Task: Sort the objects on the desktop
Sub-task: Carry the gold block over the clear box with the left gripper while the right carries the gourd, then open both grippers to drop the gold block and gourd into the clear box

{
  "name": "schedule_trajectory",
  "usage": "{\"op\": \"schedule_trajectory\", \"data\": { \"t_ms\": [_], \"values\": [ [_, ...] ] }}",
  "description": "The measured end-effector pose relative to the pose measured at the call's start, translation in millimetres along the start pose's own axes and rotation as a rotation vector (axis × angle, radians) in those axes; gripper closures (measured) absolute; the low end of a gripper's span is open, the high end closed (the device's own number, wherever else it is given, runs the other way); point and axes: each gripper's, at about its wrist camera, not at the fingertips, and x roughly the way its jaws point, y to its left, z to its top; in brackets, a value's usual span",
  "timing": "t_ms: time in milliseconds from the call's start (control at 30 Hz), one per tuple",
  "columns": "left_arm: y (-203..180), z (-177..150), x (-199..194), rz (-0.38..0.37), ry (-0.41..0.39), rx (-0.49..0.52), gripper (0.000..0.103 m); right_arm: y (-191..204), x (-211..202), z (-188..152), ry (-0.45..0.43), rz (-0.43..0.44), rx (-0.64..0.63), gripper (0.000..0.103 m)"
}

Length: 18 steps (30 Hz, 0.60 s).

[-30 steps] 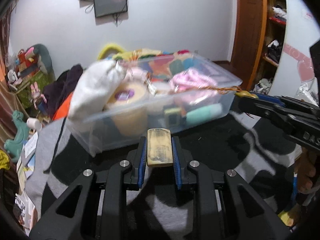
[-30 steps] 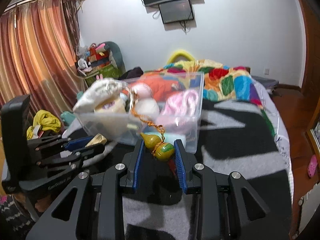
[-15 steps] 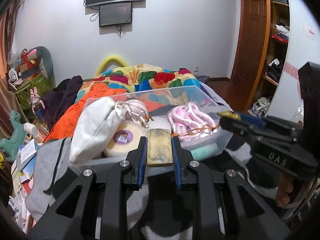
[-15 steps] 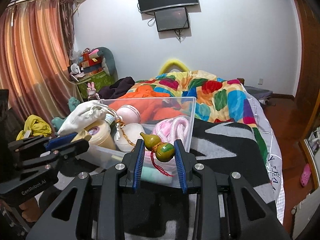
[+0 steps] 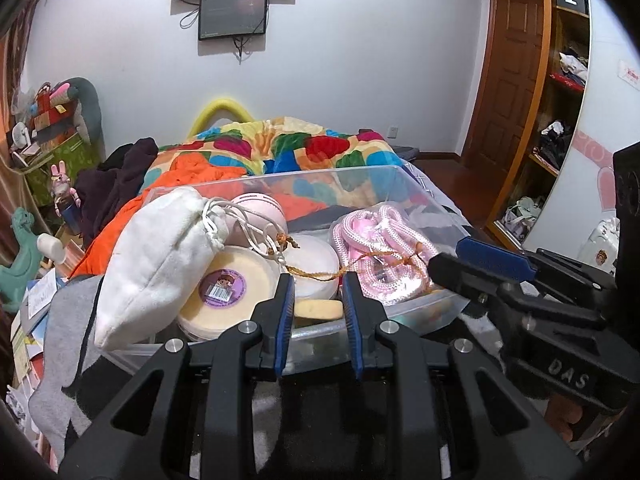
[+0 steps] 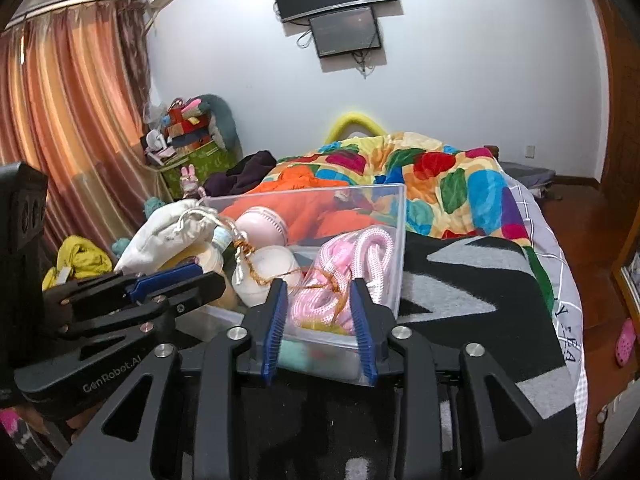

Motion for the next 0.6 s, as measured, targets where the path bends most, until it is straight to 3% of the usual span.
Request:
{"op": "schedule_trajectory", "data": {
  "t_ms": [100, 267, 433, 533, 600],
  "values": [
    [1, -2, -2, 0.001, -0.008, -0.004, 0.079, 6, -1, -2, -0.009, -0.009, -0.022, 0.058],
    [2, -2, -8, -0.001, -0.012, -0.008, 0.08, 17, -5, -6, -0.022, -0.073, -0.081, 0.058],
    [6, 3, -16, -0.039, -0.014, -0.044, 0.08, 23, -19, -4, -0.031, -0.044, -0.067, 0.057],
    [7, 5, -28, -0.049, -0.037, -0.048, 0.08, 29, -32, -3, -0.067, -0.07, -0.086, 0.048],
    [7, 5, -36, -0.054, -0.052, -0.045, 0.08, 33, -41, -3, -0.093, -0.082, -0.092, 0.035]
  ]
}}
